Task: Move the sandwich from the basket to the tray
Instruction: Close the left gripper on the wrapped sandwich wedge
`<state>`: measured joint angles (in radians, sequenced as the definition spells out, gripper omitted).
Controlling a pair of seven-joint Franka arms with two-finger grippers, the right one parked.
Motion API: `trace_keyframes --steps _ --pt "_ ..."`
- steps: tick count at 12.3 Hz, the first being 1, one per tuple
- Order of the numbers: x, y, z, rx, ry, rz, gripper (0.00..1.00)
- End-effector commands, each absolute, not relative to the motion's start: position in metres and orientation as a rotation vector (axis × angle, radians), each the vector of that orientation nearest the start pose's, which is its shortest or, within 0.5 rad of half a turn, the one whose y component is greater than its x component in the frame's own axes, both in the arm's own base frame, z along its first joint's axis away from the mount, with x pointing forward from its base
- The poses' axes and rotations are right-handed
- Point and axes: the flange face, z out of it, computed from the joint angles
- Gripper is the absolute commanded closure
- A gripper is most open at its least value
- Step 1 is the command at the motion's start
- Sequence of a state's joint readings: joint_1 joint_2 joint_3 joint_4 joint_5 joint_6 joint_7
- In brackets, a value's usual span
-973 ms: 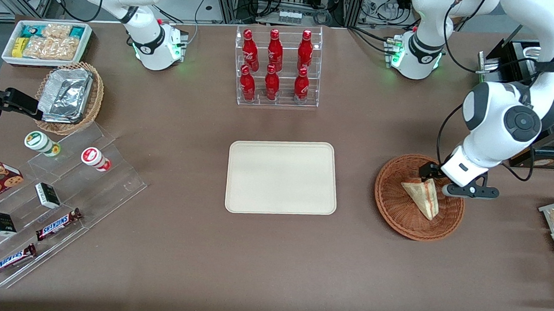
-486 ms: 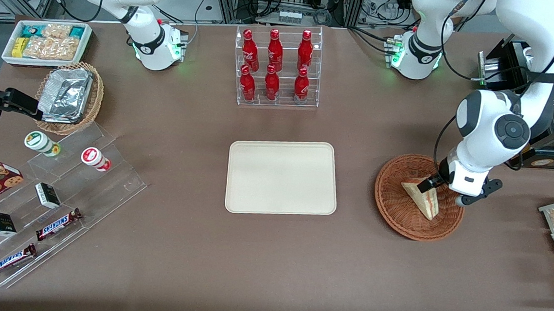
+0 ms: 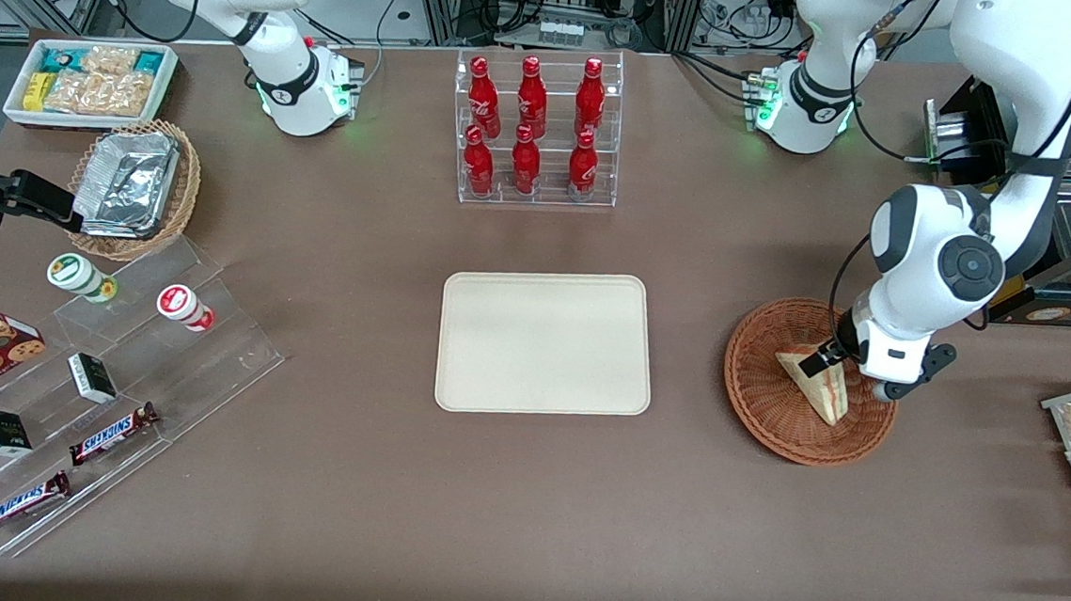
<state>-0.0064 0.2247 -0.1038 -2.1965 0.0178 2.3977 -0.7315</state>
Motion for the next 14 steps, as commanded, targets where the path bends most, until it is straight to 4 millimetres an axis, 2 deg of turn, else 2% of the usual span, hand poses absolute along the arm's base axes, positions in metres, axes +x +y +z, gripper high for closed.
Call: trace_keyframes --steps 1,3,4,5,6,9,11,13,14 --pt "0.549 -0.060 0.260 -2.984 -0.942 0.036 0.00" --pt "0.551 -0.059 0.250 -2.994 -0.938 0.020 0.01" --pt "0.551 -0.059 0.250 -2.994 -0.940 0.021 0.27" --pt "0.551 -0.059 0.251 -2.995 -0.936 0.020 0.91" --pt "0.552 -0.058 0.252 -2.994 -0.935 0.022 1.00" --pt "0.551 -0.057 0.263 -3.002 -0.890 0.031 1.00" --pt "0.549 -0.059 0.282 -3.002 -0.868 0.033 1.00" --pt "0.555 -0.065 0.314 -3.007 -0.816 0.045 1.00" --pt "0.563 -0.081 0.335 -3.010 -0.764 0.085 1.00"
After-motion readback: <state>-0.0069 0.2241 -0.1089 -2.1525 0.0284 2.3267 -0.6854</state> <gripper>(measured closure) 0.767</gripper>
